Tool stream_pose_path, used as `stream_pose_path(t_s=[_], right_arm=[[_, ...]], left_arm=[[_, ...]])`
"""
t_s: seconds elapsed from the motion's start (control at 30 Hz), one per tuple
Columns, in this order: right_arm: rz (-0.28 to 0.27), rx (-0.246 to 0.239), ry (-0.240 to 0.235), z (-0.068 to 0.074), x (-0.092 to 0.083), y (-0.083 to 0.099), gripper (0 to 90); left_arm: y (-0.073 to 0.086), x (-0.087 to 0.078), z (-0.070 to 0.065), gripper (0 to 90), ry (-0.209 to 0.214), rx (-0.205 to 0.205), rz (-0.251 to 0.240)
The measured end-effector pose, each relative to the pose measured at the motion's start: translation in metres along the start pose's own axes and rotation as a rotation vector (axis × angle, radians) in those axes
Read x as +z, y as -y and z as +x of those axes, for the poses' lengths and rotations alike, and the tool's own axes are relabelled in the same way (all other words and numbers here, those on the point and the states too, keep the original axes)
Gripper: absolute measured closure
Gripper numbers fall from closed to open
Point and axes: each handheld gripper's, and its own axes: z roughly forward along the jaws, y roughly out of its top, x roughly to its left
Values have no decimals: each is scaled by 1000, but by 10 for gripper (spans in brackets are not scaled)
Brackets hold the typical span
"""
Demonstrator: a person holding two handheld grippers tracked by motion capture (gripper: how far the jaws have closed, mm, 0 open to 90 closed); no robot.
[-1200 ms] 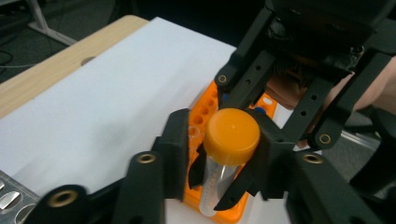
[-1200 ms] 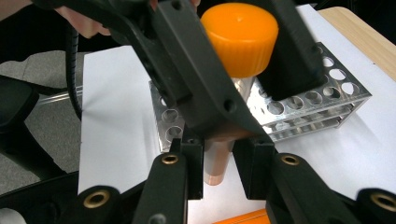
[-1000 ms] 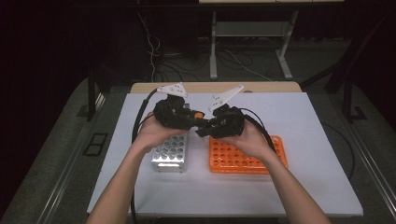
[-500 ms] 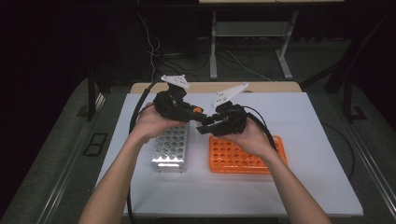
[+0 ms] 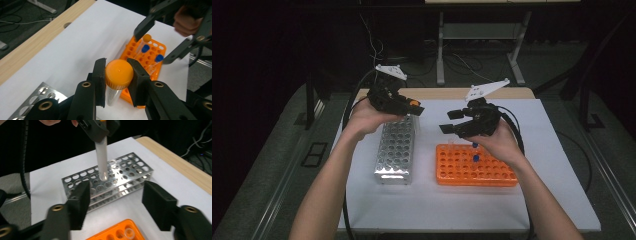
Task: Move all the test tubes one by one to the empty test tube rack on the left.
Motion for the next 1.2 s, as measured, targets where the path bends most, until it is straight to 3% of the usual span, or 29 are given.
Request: stream_pose_path(t_s=[0.27,0.4,0.43,0.9,1.03,1.2], right_arm=[[-13,59,83,-10,-21,12,122],[-4,74,107,-15,-29,20,85],[2,74,113,-16,-30,22,0],[-10,129,144,-29,-58,54,3],[-13,142,153,-31,-63,63,3],[-23,157,158,-33,-70,73,3]], left_arm=[[-6,0,16,688,-35,-1,15],[-8,3,26,688,-41,-3,26],[-9,5,29,688,-41,-4,29],[-9,31,73,688,-76,-37,39],[-5,41,83,688,-99,-43,55],[0,48,93,688,-135,-50,38]])
